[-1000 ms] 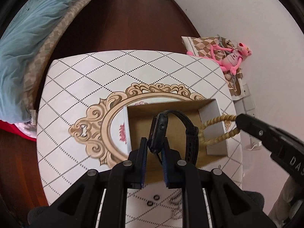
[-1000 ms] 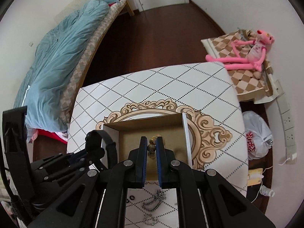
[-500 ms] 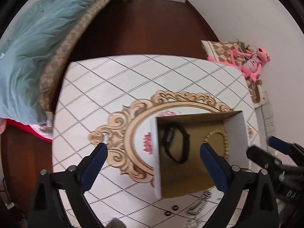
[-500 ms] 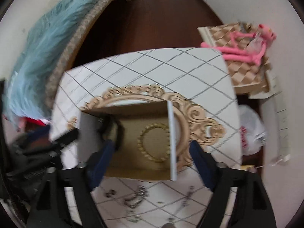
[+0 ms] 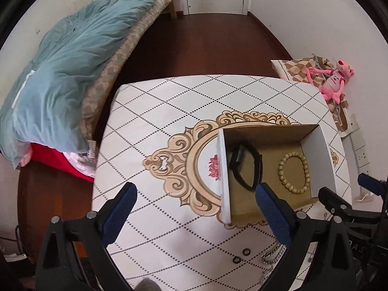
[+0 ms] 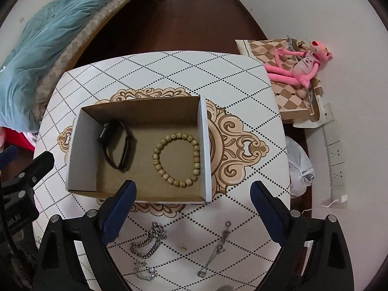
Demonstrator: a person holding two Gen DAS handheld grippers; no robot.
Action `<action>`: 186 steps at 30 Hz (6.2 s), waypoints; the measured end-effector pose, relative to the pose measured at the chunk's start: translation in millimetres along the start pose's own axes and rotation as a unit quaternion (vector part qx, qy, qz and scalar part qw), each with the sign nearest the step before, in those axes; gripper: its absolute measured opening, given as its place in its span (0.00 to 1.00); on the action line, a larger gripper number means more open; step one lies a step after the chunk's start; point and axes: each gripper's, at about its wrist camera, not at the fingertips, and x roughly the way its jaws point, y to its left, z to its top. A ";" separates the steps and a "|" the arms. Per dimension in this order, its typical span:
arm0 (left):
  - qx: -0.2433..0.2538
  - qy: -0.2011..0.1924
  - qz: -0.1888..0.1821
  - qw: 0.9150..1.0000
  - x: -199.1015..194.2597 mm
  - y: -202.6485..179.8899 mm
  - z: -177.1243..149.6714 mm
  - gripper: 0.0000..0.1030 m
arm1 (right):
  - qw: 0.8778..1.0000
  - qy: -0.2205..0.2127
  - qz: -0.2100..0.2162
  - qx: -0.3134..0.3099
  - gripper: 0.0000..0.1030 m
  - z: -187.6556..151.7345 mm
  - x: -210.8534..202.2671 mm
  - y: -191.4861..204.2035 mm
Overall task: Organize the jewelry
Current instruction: 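Withdraw both tools from the box toward the silver jewelry, then grasp the silver pendant necklace with the right tool while the left tool reaches the chain bracelet, then grasp the thick silver chain bracelet with the left tool, then lower the chain into the box with the left tool while the right tool drops the necklace in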
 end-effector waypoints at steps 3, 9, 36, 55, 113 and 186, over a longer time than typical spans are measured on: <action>-0.006 -0.008 0.006 1.000 -13.8 1.5 -4.8 0.97 | 1.000 -0.015 -0.002 0.004 0.93 -3.9 -13.9 0.2; -0.019 -0.031 0.017 0.999 -50.0 8.7 -13.9 0.97 | 0.999 -0.053 -0.007 0.011 0.93 -15.4 -54.6 -1.4; -0.026 -0.052 0.031 0.998 -82.9 25.6 -96.6 0.97 | 0.996 -0.063 0.031 0.058 0.93 -111.4 -94.8 -5.0; 0.029 0.042 0.043 0.998 19.4 -13.1 -125.9 0.97 | 0.981 -0.017 0.029 0.193 0.63 -137.7 26.0 -92.3; 0.113 0.043 -0.124 0.985 38.7 -71.5 -108.4 0.05 | 0.970 -0.104 0.108 0.192 0.05 -141.3 -25.3 -107.6; 0.028 -0.055 -0.269 0.961 -36.4 -28.0 18.5 0.14 | 0.963 -0.139 0.208 0.104 0.04 -3.1 -86.6 -51.3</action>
